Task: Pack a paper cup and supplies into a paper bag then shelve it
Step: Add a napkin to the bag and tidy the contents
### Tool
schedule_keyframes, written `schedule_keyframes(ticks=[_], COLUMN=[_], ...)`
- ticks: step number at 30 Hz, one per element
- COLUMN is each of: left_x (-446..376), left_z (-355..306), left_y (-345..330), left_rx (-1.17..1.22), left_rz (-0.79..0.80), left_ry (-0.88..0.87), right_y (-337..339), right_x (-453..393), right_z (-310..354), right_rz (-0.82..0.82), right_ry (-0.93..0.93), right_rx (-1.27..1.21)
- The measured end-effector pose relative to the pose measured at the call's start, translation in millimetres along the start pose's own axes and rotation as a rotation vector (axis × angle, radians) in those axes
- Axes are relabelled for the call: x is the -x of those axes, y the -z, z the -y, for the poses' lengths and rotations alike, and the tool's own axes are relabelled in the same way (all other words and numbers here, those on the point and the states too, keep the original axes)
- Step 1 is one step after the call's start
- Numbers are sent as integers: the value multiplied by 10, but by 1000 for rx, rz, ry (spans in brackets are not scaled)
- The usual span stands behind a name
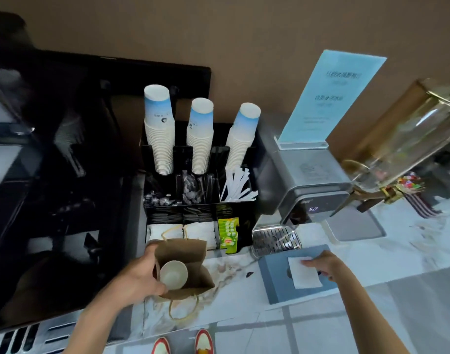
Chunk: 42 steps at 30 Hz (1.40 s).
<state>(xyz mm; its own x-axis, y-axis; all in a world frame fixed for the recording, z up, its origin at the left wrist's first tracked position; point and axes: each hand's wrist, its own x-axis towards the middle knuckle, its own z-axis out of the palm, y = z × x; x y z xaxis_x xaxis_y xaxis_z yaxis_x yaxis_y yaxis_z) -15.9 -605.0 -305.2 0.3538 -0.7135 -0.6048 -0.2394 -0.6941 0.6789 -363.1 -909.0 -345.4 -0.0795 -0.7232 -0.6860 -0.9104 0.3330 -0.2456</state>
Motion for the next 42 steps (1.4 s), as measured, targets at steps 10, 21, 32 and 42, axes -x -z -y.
schedule_keyframes(ticks=[10, 21, 32, 42], left_x=[18, 38, 103, 122], left_z=[3, 6, -69, -90], left_y=[-24, -41, -64, -94], left_rx=[-1, 25, -40, -106], left_rz=[-10, -39, -29, -26], left_ry=[54, 65, 57, 53], right_y=[-330, -110, -313, -1384], right_x=[-280, 453, 2073, 2213], right_z=[-231, 57, 1275, 1834], right_rz=[-108, 183, 753, 338], right_ry=[46, 170, 648, 848], right_rx=[137, -716, -645, 693])
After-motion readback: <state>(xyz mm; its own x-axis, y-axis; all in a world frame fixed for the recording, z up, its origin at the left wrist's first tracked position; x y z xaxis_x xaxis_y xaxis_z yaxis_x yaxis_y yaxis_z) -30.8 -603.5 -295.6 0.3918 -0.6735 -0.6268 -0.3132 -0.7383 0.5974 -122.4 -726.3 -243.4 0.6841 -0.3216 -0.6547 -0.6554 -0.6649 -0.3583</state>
